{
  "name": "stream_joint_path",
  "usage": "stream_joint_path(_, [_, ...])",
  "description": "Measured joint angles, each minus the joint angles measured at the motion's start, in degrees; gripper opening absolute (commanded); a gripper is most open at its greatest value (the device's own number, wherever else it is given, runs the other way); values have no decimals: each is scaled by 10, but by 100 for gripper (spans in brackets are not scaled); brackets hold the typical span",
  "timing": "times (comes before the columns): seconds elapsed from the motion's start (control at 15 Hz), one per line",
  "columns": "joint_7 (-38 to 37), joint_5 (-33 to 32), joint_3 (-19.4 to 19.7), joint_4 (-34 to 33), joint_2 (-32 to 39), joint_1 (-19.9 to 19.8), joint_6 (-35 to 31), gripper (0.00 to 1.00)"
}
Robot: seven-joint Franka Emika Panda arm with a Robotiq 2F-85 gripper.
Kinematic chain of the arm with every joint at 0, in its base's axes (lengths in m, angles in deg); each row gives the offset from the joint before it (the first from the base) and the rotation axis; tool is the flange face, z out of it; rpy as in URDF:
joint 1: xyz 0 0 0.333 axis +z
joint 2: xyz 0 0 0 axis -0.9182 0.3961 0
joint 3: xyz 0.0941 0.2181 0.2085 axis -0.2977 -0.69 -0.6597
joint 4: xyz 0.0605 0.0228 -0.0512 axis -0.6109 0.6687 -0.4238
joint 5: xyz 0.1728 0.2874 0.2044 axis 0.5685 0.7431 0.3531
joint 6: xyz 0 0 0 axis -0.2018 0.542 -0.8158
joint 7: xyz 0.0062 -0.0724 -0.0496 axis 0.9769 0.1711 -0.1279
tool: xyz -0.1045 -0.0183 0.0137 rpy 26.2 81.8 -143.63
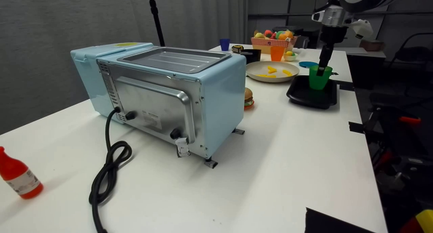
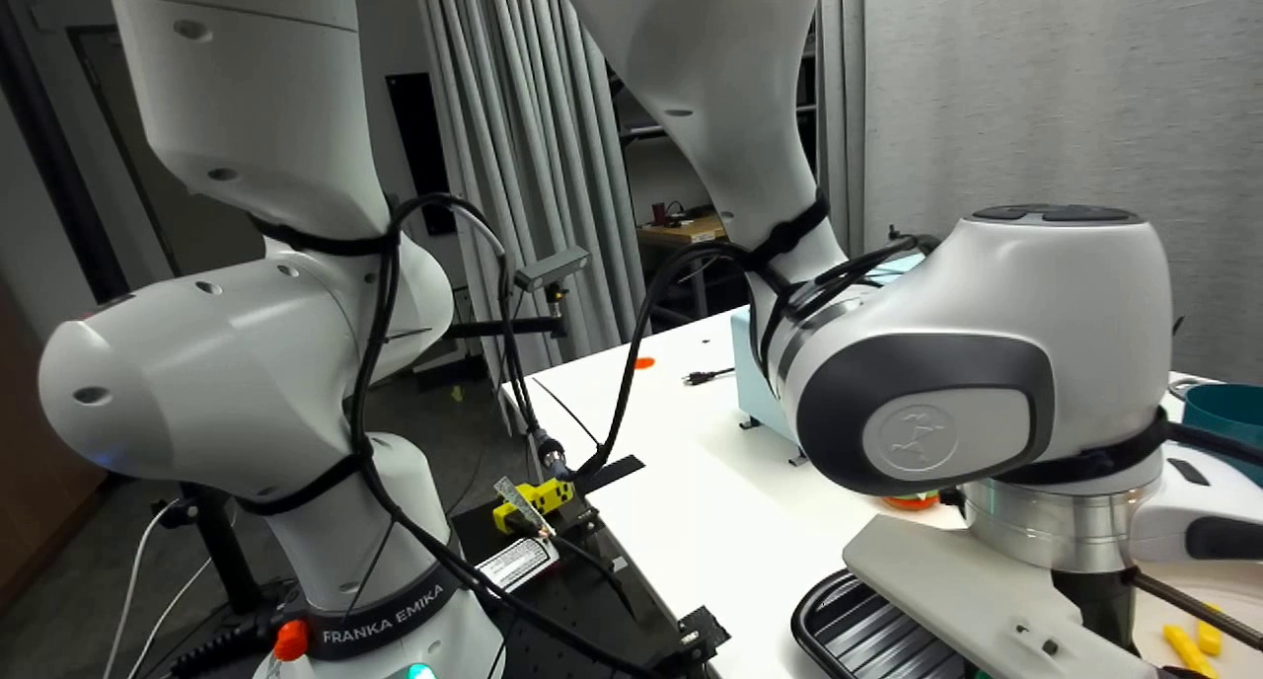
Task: Pour the contents of the green cup onto the plate
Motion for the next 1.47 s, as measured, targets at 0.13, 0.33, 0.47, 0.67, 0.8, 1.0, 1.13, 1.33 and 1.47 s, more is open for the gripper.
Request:
stream_joint_path(0.13, [11, 15, 12, -1, 2, 18, 0, 100])
stream_joint_path(0.33, [30, 42, 18, -2, 3, 32, 0, 100])
stream_joint_path(0.47, [49, 72, 14, -6, 1, 34, 0, 100])
stream_joint_path(0.67, [95, 139, -3, -20, -9, 33, 0, 100])
stream_joint_path(0.8, [133, 199, -20, -33, -19, 31, -1, 100])
stream_joint_path(1.0, [179, 277, -56, -53, -34, 19, -1, 100])
stream_joint_path(1.13, [200, 319, -80, -66, -42, 5, -1, 100])
stream_joint_path(1.33, [232, 372, -105, -84, -54, -12, 0, 100])
stream_joint_path(1.47, [250, 401, -114, -96, -64, -22, 1, 100])
